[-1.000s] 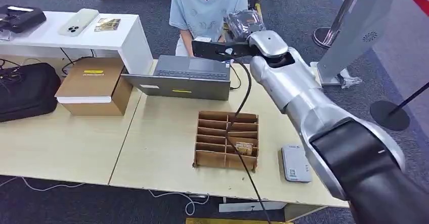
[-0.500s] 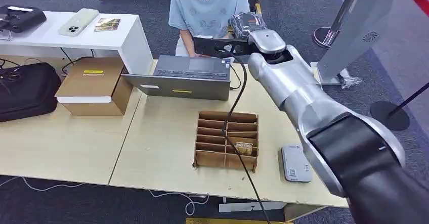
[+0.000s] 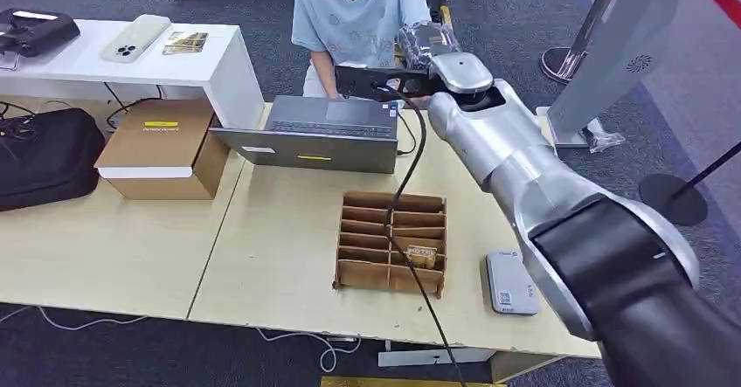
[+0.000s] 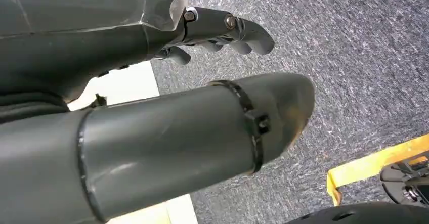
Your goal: Pass the card to the sensor for recognition and then transmit it.
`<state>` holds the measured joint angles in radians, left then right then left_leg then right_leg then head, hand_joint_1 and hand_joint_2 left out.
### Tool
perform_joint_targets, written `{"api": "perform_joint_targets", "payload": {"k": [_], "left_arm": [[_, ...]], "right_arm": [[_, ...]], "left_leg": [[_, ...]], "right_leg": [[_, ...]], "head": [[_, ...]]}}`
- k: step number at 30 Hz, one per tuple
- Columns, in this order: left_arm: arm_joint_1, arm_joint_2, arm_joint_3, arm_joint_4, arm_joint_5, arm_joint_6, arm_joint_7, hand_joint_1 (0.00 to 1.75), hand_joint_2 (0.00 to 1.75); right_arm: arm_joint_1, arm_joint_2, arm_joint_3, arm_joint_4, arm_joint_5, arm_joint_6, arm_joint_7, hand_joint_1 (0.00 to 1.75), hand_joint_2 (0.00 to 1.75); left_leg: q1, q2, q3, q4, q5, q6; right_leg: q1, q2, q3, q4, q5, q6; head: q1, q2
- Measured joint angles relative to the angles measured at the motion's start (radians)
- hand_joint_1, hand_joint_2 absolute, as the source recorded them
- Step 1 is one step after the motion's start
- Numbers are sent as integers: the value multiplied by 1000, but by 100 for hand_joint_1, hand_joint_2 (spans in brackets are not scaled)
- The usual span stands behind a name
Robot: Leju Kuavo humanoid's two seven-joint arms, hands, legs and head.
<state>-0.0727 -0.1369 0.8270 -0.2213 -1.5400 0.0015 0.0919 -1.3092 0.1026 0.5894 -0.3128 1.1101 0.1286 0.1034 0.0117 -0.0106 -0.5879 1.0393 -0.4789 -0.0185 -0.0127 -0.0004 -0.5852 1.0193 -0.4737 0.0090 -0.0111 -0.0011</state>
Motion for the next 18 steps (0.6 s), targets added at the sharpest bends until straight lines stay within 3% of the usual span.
{"api": "perform_joint_targets", "payload": {"k": [7,8,9,10,18], "left_arm": [[0,0,-5,0,0,-1,0,0,0],[0,0,-5,0,0,-1,0,0,0],[0,0,-5,0,0,-1,0,0,0],[0,0,-5,0,0,-1,0,0,0],[0,1,-5,0,0,2,3,0,0]], "right_arm": [[0,0,0,2,14,-5,-2,175,175],[0,0,0,2,14,-5,-2,56,175],[0,0,0,2,14,-6,-2,56,175],[0,0,0,2,14,-8,-2,0,175],[0,0,-6,2,17,-32,-2,0,175]], "left_leg": [[0,0,0,0,0,0],[0,0,0,0,0,0],[0,0,0,0,0,0],[0,0,0,0,0,0],[0,0,0,0,0,0]], "right_leg": [[0,0,0,0,0,0],[0,0,0,0,0,0],[0,0,0,0,0,0],[0,0,0,0,0,0],[0,0,0,0,0,0]], "head": [[0,0],[0,0],[0,0],[0,0],[0,0]]}}
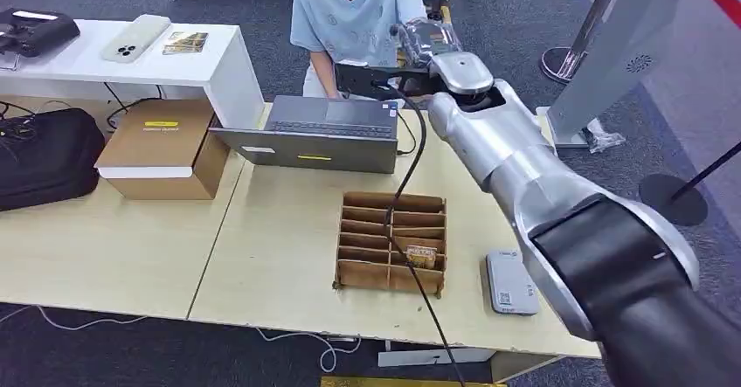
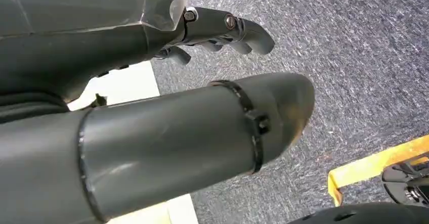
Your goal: Pass the card to the sensor for recognition and then transmit it.
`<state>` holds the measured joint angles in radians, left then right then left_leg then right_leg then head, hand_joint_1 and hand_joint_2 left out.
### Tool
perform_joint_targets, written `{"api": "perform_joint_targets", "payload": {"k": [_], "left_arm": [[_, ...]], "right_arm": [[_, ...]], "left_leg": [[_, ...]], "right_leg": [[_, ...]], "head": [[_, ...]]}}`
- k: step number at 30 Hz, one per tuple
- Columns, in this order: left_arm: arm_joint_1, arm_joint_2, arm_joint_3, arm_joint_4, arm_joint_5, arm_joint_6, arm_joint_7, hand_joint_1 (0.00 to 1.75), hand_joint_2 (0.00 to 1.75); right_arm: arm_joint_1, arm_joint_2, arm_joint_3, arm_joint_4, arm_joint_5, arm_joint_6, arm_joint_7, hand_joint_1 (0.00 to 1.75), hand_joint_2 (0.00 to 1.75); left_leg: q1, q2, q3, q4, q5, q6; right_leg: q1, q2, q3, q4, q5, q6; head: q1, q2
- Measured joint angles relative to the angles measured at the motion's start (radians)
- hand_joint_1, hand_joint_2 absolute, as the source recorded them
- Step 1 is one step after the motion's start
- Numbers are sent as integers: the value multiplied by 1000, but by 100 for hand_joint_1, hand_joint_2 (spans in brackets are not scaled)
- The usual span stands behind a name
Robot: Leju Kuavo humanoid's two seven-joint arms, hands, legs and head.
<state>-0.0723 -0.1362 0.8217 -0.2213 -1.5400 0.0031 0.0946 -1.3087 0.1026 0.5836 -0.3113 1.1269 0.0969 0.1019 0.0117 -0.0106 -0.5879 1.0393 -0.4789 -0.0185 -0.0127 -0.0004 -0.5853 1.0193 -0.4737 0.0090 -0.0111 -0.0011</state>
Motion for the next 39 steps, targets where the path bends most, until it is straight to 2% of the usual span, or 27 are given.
{"api": "perform_joint_targets", "payload": {"k": [6,16,20,24,27,31,39], "left_arm": [[0,0,-1,0,0,4,10,0,0],[1,-1,-11,0,0,10,11,0,0],[1,-2,-11,0,0,13,13,0,0],[1,-3,-18,0,2,23,13,0,0],[2,-3,-18,0,5,24,13,0,0],[4,-3,-18,0,9,27,13,0,0],[12,-3,-18,0,13,28,13,0,0]], "right_arm": [[0,0,-23,-1,-9,-53,-5,0,175],[29,0,-117,-40,-115,-228,-89,0,175],[71,3,-201,-74,-282,-218,-195,0,175],[158,18,-322,-139,-570,-119,-358,0,175],[238,24,-371,-212,-730,-78,-421,0,175],[378,18,-377,-382,-915,-82,-439,0,175],[639,-56,-352,-763,-1030,-132,-420,0,175]], "left_leg": [[0,0,0,0,0,0],[0,0,0,0,0,0],[0,0,0,0,0,0],[0,0,0,0,0,0],[0,-1,0,0,0,0],[0,0,0,0,0,0],[0,0,-1,0,-1,0]], "right_leg": [[0,0,0,0,0,0],[0,0,0,0,0,0],[0,0,0,0,0,0],[0,0,0,0,0,0],[0,-1,0,0,0,0],[0,-1,0,-1,0,0],[0,0,-1,-2,0,0]], "head": [[0,0],[0,0],[0,0],[0,0],[0,0],[0,0],[-1,0]]}}
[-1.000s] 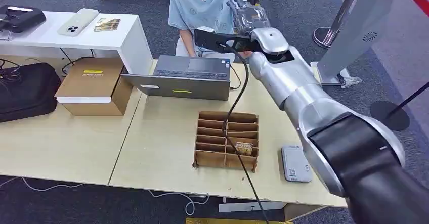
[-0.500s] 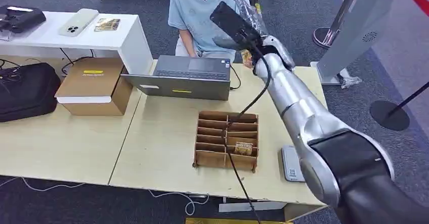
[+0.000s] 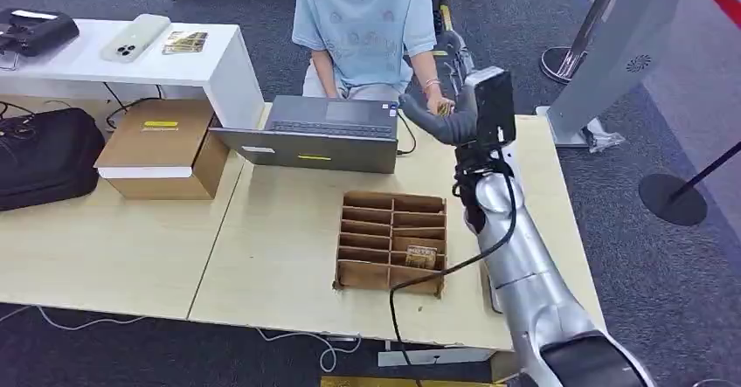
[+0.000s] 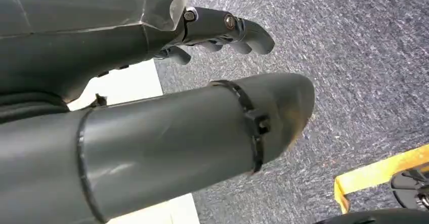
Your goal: Pass the card to the sensor for recognition and then transmit it.
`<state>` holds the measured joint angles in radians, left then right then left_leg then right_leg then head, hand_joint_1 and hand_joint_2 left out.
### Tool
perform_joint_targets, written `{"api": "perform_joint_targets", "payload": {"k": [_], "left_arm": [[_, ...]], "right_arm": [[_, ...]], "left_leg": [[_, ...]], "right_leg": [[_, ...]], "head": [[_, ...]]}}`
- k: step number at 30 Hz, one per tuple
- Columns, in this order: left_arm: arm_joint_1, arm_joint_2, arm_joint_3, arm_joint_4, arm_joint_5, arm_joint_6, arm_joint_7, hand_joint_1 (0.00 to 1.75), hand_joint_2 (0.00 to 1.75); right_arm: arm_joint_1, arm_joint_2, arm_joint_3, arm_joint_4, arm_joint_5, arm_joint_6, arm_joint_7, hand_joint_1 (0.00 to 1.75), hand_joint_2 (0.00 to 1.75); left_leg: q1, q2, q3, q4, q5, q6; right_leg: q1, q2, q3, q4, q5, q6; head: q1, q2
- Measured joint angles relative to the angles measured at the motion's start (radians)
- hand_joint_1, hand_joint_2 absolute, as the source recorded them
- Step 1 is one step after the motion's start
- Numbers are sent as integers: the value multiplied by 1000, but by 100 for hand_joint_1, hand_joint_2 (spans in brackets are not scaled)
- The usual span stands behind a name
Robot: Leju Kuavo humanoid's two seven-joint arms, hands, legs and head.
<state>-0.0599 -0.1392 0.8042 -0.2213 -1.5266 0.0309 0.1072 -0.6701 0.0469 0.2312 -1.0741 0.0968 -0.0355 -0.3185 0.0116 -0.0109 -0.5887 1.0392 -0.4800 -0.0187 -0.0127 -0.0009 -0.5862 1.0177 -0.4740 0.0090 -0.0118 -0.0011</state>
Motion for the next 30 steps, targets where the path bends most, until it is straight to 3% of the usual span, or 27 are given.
{"api": "perform_joint_targets", "payload": {"k": [9,19,30], "left_arm": [[3,0,9,0,32,10,3,0,0],[6,-3,28,0,45,20,3,0,0],[10,-10,48,0,49,36,3,0,0]], "right_arm": [[261,-87,-4,-363,-26,5,-7,0,175],[513,-141,-8,-559,109,-51,15,0,175],[723,-186,-17,-656,233,-101,13,0,175]], "left_leg": [[0,0,-1,0,-1,0],[0,0,-1,-1,-2,0],[0,0,-1,-1,-2,0]], "right_leg": [[0,0,0,0,-1,0],[0,0,0,0,-1,0],[0,0,0,-1,-2,-1]], "head": [[1,0],[1,0],[1,0]]}}
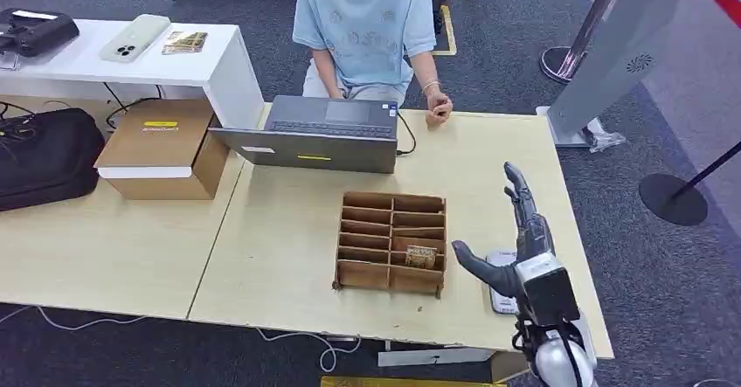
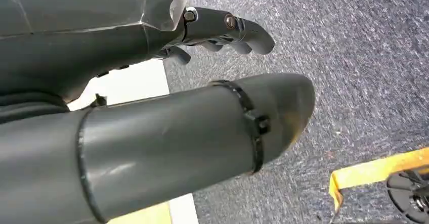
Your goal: Pass the card to the sensor for recognition and then transmit it.
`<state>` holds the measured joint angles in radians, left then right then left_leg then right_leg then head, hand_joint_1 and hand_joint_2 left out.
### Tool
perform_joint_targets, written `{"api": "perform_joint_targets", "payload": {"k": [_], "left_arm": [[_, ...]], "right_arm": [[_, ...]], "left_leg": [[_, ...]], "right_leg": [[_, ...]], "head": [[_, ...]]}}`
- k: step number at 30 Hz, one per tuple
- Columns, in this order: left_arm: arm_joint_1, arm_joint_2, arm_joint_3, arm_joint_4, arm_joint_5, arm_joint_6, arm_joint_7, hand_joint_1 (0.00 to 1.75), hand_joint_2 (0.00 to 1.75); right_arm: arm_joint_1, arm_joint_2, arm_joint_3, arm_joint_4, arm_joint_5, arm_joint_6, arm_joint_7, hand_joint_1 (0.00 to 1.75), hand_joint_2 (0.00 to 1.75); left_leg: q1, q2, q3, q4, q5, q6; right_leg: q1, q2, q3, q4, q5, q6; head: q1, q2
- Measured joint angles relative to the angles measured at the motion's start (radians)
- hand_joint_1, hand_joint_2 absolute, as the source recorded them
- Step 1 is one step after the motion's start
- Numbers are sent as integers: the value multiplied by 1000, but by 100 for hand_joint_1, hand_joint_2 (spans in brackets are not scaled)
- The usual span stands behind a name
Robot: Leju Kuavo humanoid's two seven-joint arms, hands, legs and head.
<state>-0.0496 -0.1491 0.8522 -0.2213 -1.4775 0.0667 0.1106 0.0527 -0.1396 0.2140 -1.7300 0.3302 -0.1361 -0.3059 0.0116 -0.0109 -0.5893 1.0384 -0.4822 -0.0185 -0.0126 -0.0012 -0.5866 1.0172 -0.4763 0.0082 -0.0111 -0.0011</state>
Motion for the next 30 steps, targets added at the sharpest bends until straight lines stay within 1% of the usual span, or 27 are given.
{"api": "perform_joint_targets", "payload": {"k": [2,4,9,12,16,18,20,21,25,28,30], "left_arm": [[1,-3,3,0,3,4,0,0,0],[1,-6,4,0,2,6,0,0,0],[1,-10,4,0,-4,5,0,0,0],[1,-10,4,0,-8,-2,0,0,0],[0,-11,4,0,-13,-6,0,0,0],[0,-11,4,0,-13,-7,0,0,0],[0,-11,4,0,-13,-7,0,0,0],[0,-12,4,0,-14,-8,0,0,0],[0,-11,4,0,-26,-14,0,0,0],[0,-11,4,0,-31,-22,2,0,0],[0,-11,4,0,-36,-22,3,0,0]], "right_arm": [[26,0,-4,-11,60,-28,18,0,175],[49,-1,-6,-24,148,-58,45,0,175],[88,-3,-8,-53,415,-129,119,0,175],[95,-4,-8,-58,563,-154,167,0,175],[88,-6,-8,-57,700,-171,232,0,175],[81,-6,-8,-55,749,-172,256,0,175],[71,-6,-8,-51,807,-168,295,0,175],[68,-6,-7,-49,819,-155,313,0,175],[63,-10,5,-34,807,-44,375,0,175],[63,-15,15,-20,794,-3,390,0,175],[63,-16,20,-14,791,11,397,0,175]], "left_leg": [[0,0,0,0,0,0],[0,0,0,0,0,0],[0,0,0,0,0,0],[0,0,0,0,0,0],[0,0,0,0,0,0],[0,0,0,0,0,0],[0,0,0,0,0,0],[0,0,0,0,0,0],[0,0,0,0,0,0],[0,0,0,0,0,0],[0,0,0,0,0,0]], "right_leg": [[0,0,0,0,0,0],[0,0,0,0,0,0],[0,0,0,0,0,0],[0,0,0,0,0,0],[0,0,0,0,0,0],[0,0,0,0,0,0],[0,0,0,0,0,0],[0,0,0,0,0,0],[0,0,0,0,0,0],[0,0,0,0,0,0],[0,0,0,0,0,0]], "head": [[0,0],[0,0],[0,0],[0,0],[0,0],[0,0],[0,0],[0,0],[0,0],[0,0],[0,0]]}}
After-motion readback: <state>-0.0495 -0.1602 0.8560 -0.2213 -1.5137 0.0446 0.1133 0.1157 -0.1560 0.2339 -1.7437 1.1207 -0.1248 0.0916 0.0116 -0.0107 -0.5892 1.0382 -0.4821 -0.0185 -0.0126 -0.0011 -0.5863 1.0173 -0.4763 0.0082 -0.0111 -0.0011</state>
